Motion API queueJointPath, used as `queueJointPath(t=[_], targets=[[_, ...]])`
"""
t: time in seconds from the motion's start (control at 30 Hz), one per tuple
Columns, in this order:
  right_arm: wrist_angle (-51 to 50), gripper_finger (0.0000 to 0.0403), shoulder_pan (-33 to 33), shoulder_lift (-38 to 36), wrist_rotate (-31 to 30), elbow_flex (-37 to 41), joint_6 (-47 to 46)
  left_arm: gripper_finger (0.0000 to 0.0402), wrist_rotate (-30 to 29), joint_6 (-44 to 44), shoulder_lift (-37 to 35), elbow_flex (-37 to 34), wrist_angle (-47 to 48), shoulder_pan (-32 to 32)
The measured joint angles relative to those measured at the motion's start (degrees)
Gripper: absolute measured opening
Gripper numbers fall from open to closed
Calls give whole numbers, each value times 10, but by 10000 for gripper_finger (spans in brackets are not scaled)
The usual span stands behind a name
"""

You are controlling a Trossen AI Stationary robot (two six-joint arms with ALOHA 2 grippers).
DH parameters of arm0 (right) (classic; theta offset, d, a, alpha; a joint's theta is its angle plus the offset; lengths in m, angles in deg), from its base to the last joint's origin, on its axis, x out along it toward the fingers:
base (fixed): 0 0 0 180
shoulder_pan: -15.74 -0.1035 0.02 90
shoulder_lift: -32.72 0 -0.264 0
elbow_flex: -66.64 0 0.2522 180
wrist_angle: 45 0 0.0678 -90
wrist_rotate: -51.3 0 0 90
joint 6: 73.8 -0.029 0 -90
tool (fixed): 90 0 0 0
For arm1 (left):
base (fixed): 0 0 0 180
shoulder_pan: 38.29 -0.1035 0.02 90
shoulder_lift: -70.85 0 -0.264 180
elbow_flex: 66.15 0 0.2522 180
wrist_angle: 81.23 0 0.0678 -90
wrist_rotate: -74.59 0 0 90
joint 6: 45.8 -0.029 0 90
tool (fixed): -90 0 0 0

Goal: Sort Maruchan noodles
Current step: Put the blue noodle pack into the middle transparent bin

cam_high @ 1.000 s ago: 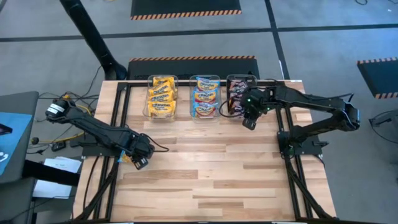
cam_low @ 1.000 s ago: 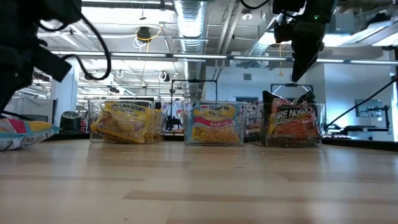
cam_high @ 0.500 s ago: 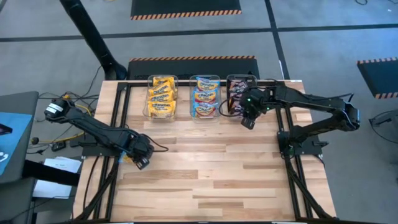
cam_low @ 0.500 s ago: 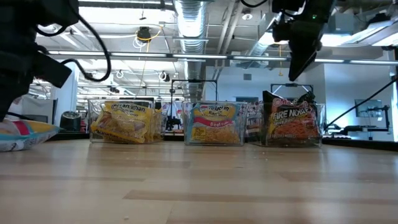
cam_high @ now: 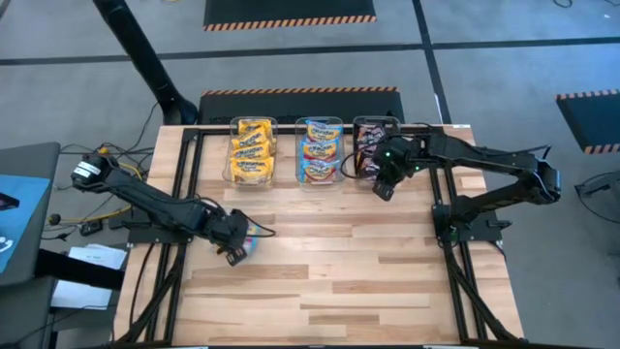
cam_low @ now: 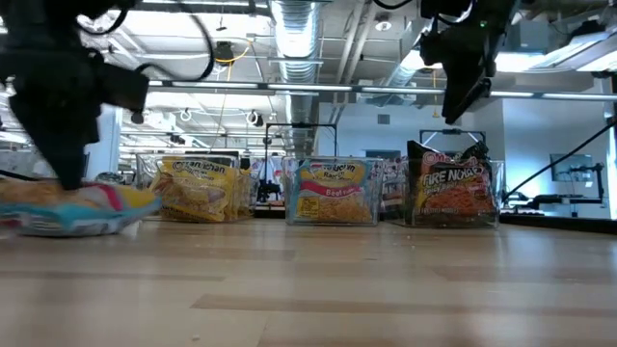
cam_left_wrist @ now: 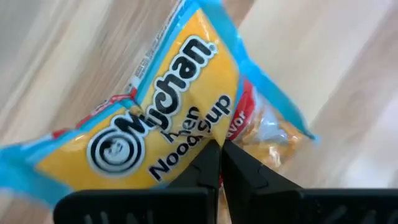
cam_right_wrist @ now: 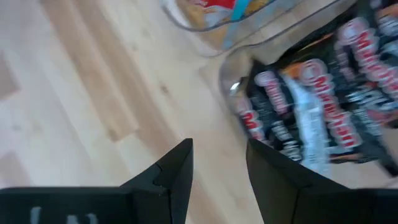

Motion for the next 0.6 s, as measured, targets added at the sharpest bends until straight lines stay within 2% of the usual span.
queueJointPath(t=[0.3, 0.5, 0.6], targets=[[0, 173, -2, 0, 119, 0, -88, 0, -6, -86, -2, 13, -180, 0], [31, 173, -37, 0, 211, 0, -131, 0, -28, -123, -2, 13, -234, 0], [84, 173, -70, 0, 227, 0, -151, 0, -30, -134, -2, 13, -251, 0]])
